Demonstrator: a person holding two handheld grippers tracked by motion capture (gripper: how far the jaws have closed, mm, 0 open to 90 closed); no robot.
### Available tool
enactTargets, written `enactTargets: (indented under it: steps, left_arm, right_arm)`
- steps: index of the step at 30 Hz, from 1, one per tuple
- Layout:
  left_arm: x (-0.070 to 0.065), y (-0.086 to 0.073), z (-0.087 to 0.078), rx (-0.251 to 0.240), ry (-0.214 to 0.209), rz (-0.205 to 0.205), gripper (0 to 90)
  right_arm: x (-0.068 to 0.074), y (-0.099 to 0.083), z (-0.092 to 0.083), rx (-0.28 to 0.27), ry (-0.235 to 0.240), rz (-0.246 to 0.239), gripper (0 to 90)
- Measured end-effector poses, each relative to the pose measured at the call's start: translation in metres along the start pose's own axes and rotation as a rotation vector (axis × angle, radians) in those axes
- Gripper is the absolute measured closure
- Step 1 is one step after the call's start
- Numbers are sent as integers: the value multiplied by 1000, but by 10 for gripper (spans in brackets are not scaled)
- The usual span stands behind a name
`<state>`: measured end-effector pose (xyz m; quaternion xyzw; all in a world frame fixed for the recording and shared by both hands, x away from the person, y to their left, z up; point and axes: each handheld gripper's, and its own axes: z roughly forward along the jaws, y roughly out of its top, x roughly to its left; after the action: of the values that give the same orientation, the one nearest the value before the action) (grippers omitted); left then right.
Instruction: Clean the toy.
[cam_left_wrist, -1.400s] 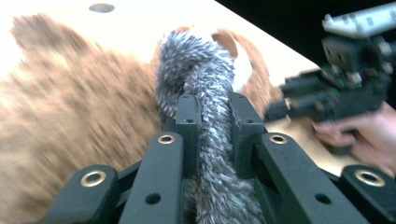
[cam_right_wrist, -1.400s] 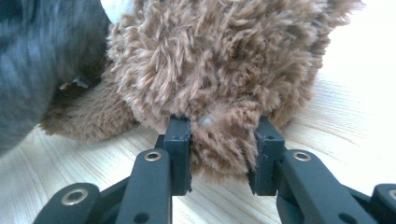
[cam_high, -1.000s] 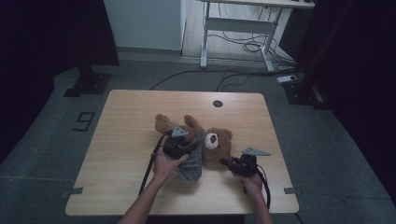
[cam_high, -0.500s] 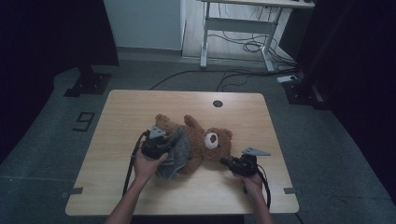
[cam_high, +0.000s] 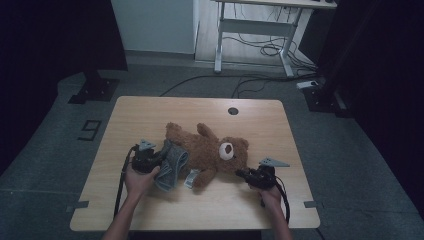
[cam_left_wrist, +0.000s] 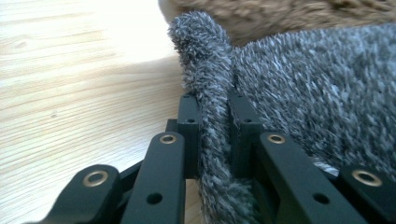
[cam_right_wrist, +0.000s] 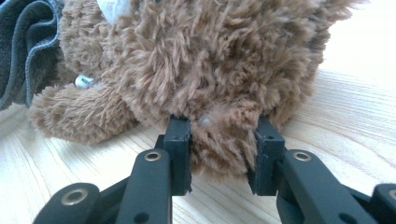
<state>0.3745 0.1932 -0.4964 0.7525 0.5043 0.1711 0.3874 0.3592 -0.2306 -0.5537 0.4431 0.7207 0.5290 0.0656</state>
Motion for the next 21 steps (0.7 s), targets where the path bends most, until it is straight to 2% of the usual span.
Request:
enactTargets:
  steps: [2,5,8,9,10,11,15,16,17,19,20,21]
  left_arm:
    - [8,-2,-6,-11,1,-18,778]
    - [10,-2,-10,-28,-10,-38,778]
    - [7,4,-17,-53,-24,-44,778]
    - [1,12,-22,-77,-42,-34,779]
    - [1,12,-22,-77,-42,-34,779]
    - [-10,21,-26,-103,-65,-13,779]
    - [-41,42,-28,-129,-126,57,782]
    - [-41,42,-28,-129,-126,57,783]
    - [-58,51,-26,-137,-161,89,783]
    - [-74,61,-21,-140,-200,114,783]
    - [-74,61,-21,-140,-200,114,784]
    - [-87,69,-15,-141,-229,127,783]
  right_arm:
    - [0,0,0,-1,1,2,661]
    - [-1,0,0,-1,1,4,661]
    - [0,0,0,1,-4,0,660]
    - [0,0,0,1,-5,0,660]
    - [0,0,0,2,-6,0,660]
    - [0,0,0,2,-6,0,660]
    - [0,0,0,2,-5,2,660]
    - [0,0,0,2,-6,1,660]
    - [0,0,0,2,-6,1,660]
    - [0,0,0,0,-8,2,660]
    - [0,0,0,-2,-9,2,660]
    - [0,0,0,-3,-9,3,660]
